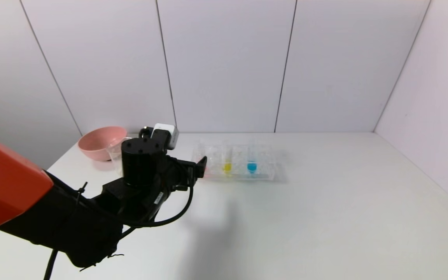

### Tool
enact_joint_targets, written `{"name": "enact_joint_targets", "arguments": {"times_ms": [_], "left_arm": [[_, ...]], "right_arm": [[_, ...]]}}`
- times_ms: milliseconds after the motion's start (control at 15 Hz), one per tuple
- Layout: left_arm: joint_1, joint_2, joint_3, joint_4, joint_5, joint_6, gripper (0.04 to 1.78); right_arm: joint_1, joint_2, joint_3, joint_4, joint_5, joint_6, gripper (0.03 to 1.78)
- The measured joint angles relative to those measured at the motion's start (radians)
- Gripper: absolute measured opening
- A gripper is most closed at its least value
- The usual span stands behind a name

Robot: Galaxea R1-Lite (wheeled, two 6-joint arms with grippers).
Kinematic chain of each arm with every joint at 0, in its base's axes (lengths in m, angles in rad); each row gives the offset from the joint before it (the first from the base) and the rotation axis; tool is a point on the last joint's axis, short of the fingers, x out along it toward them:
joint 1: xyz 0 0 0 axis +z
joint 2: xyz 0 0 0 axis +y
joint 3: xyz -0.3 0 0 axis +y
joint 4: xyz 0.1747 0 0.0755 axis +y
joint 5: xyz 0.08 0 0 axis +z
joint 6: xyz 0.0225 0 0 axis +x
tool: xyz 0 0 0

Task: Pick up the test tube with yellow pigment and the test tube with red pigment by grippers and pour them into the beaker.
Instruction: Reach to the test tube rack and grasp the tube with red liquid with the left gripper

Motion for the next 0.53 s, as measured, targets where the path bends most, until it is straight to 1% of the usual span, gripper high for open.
{"name": "enact_joint_targets", "arguments": {"times_ms": [200,400,533], "left_arm": [[-0.027,0.076,-0.065,-0.018,0.067,-0.014,1.76],[-0.033,0.164,-0.135,-0.132,0.163,0.010,1.76],[-0.034,0.209,-0.171,-0.160,0.183,0.023,1.76]], "right_arm": [[0.000,0.000,0.000,0.000,0.000,0.000,1.71],[0.000,0.000,0.000,0.000,0.000,0.000,1.71],[0.000,0.000,0.000,0.000,0.000,0.000,1.71]]}}
